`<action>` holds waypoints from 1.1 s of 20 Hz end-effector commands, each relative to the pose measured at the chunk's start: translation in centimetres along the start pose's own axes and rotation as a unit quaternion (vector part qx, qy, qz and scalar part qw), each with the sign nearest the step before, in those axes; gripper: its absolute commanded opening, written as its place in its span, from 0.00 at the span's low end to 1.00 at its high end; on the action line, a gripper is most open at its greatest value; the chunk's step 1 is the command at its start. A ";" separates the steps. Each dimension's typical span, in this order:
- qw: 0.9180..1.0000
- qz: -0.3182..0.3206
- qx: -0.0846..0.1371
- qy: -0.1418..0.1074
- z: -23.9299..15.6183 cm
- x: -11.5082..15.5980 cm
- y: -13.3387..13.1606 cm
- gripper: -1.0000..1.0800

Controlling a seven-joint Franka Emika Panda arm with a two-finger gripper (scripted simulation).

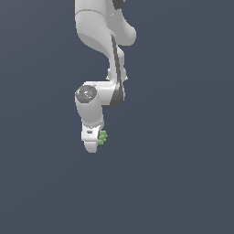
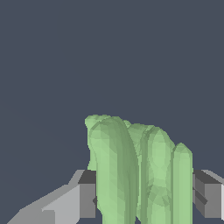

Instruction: Pick up the object and move it to a goal position.

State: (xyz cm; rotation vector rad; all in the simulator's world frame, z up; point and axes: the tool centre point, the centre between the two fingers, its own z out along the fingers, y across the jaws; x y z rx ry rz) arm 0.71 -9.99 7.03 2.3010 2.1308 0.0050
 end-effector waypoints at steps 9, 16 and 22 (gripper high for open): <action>1.000 -0.001 0.001 0.000 -1.9 9.3 -3.7 0.00; 1.000 -0.001 0.002 0.000 -3.3 16.0 -6.2 0.00; 1.000 -0.001 0.003 0.000 -4.0 19.6 -7.4 0.00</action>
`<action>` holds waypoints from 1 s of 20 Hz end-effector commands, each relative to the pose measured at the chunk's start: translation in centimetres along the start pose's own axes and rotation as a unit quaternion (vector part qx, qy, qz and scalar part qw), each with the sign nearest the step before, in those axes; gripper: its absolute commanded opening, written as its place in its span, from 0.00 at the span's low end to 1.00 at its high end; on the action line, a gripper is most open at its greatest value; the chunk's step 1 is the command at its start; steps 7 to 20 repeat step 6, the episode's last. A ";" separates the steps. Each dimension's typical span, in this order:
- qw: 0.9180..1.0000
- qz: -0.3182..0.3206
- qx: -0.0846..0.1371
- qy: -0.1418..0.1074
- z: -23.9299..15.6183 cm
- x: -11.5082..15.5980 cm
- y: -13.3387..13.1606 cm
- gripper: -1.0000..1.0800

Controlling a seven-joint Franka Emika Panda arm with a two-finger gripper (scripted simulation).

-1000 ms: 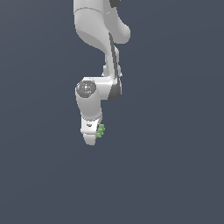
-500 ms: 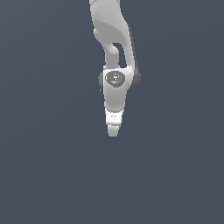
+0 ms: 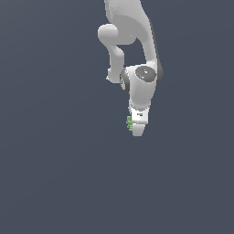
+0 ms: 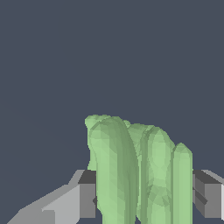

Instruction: Pick up the object and move it to a goal position.

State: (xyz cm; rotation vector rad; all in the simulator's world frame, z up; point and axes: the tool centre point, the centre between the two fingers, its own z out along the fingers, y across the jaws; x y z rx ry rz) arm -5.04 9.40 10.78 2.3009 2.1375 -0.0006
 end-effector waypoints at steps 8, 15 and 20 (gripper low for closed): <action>1.000 0.001 0.000 0.000 -0.4 1.7 -0.4 0.00; 1.000 0.001 0.000 0.000 -0.4 1.7 -0.4 0.00; 1.000 0.001 0.000 0.000 -0.4 1.7 -0.4 0.00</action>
